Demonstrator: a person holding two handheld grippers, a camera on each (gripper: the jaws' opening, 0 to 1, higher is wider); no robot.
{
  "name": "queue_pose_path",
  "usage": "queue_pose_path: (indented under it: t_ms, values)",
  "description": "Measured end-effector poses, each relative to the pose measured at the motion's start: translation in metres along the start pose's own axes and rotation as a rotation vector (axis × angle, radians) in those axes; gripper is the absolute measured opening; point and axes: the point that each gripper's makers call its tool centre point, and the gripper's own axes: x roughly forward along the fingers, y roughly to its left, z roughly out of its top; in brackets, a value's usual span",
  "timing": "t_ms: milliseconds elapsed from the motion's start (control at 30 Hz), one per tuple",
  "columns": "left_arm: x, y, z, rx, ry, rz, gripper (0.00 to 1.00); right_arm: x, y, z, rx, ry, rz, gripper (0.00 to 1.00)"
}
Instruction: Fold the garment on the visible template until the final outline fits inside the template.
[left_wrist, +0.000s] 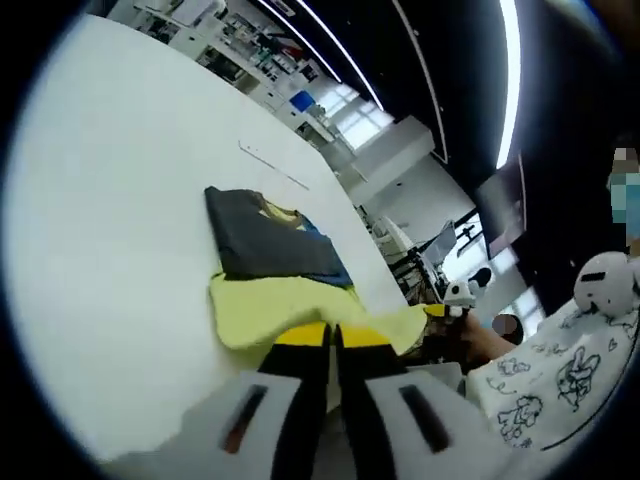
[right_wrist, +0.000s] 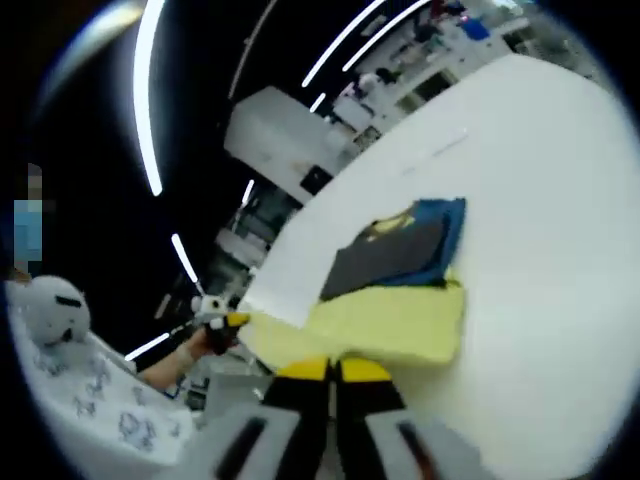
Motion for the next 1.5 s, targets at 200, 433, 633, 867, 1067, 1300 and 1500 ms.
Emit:
queue_pose_path:
  t_ms: [200, 433, 633, 867, 1067, 1300, 1500]
  values:
    - [0.023, 0.011, 0.036, -0.024, -0.05, 0.002, 0.0, 0.014, -0.012, 0.041, -0.044, -0.059, -0.037, 0.0]
    - [0.042, 0.022, 0.072, -0.008, -0.069, 0.006, 0.0, 0.027, -0.033, 0.079, -0.127, -0.039, -0.095, 0.0]
    - [0.058, 0.043, 0.095, -0.02, -0.102, 0.036, 0.0, 0.046, -0.063, 0.111, -0.19, -0.033, -0.143, 0.0]
    - [0.084, 0.063, 0.11, -0.044, -0.107, 0.067, 0.0, 0.068, -0.096, 0.139, -0.204, -0.035, -0.202, 0.0]
    - [0.098, 0.075, 0.117, -0.07, -0.123, 0.087, 0.0, 0.084, -0.113, 0.159, -0.223, -0.042, -0.223, 0.0]
    - [0.121, 0.082, 0.116, -0.116, -0.152, 0.124, 0.0, 0.104, -0.134, 0.164, -0.232, -0.037, -0.265, 0.0]
    - [0.139, 0.079, 0.106, -0.125, -0.157, 0.157, 0.0, 0.115, -0.155, 0.163, -0.242, -0.018, -0.309, 0.0]
